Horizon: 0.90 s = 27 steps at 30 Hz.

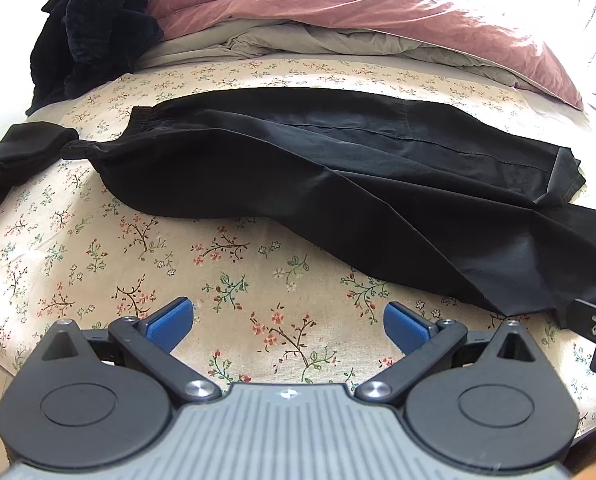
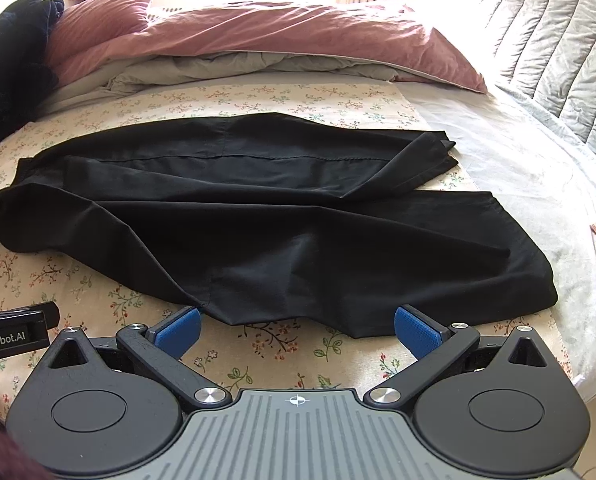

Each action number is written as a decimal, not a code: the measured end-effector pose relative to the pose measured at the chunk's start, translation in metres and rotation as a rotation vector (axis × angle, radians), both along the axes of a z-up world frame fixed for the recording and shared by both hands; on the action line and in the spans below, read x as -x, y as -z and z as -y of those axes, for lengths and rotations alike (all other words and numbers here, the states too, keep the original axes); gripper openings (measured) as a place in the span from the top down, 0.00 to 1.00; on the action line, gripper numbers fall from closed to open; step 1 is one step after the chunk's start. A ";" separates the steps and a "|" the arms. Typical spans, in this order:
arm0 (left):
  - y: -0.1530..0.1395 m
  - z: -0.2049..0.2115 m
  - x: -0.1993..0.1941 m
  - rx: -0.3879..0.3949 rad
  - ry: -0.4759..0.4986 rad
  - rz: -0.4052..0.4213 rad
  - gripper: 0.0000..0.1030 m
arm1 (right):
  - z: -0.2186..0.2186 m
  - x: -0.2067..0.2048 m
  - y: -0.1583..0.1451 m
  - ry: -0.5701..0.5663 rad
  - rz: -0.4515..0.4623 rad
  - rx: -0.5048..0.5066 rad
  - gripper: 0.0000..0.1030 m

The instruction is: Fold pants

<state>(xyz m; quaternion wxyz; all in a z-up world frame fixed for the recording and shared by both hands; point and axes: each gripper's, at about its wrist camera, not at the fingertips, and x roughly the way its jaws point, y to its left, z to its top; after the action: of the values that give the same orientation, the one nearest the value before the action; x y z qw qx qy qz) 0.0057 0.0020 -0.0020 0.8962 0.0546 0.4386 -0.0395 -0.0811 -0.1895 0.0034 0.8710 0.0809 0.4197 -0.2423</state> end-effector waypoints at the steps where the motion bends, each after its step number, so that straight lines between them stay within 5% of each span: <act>1: 0.000 0.000 0.000 -0.001 -0.001 0.000 0.00 | 0.000 0.000 0.000 -0.001 0.000 0.000 0.00; 27: -0.005 0.000 0.002 -0.005 0.004 0.008 0.00 | -0.002 0.000 -0.004 -0.007 0.009 0.010 0.00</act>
<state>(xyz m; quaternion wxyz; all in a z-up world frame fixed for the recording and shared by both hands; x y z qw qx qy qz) 0.0038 0.0023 0.0027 0.8978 0.0577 0.4348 -0.0399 -0.0808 -0.1871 0.0071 0.8740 0.0762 0.4150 -0.2409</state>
